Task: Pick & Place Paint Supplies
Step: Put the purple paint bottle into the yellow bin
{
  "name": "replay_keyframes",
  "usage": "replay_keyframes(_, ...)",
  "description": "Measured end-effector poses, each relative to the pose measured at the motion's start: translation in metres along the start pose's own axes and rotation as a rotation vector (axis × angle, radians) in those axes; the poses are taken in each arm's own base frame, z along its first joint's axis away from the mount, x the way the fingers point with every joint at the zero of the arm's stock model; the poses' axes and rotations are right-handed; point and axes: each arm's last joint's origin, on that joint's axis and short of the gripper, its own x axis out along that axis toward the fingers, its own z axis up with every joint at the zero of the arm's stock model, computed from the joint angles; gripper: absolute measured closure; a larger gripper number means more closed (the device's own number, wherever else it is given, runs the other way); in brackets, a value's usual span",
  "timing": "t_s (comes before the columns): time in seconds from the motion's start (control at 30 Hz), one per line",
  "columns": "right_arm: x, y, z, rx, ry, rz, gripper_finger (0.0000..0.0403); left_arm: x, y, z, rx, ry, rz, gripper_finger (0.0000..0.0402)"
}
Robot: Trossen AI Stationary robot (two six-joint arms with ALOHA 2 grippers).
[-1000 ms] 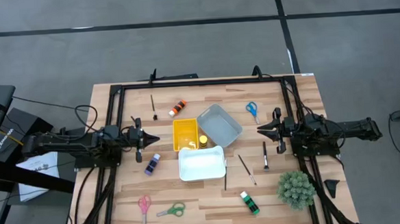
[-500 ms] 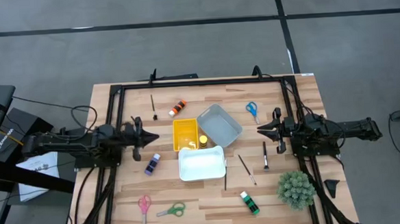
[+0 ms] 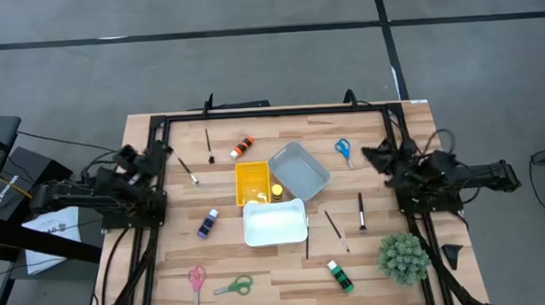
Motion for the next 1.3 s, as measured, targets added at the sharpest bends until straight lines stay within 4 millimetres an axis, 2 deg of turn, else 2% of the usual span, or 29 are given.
replay_keyframes(0.27,-0.01,0.015,0.041,0.266,-0.395,0.201,0.0349,-0.003,-0.009,0.021,0.111,-0.225,-0.054,0.0399)
replay_keyframes(0.43,-0.017,0.018,0.056,0.276,-0.543,0.256,0.0349,0.005,-0.016,0.029,0.19,-0.271,-0.059,0.0399)
replay_keyframes(0.57,-0.018,0.022,0.067,0.243,-0.584,0.236,0.0349,0.014,-0.022,0.035,0.21,-0.292,-0.063,0.0399)
replay_keyframes(0.73,-0.019,0.022,0.076,0.23,-0.647,0.079,0.0349,0.029,-0.027,0.034,0.3,-0.272,-0.045,0.0397)
replay_keyframes(0.9,-0.019,0.026,0.088,0.198,-0.669,0.041,0.0349,0.06,-0.035,0.028,0.403,-0.169,-0.006,0.0365)
replay_keyframes(1.13,-0.016,0.041,0.111,0.125,-0.599,0.075,0.0349,0.12,-0.049,0.024,0.588,0.037,0.174,0.0271)
replay_keyframes(1.3,-0.015,0.052,0.13,0.09,-0.559,0.135,0.0349,0.154,-0.058,0.026,0.731,0.215,0.328,0.0211)
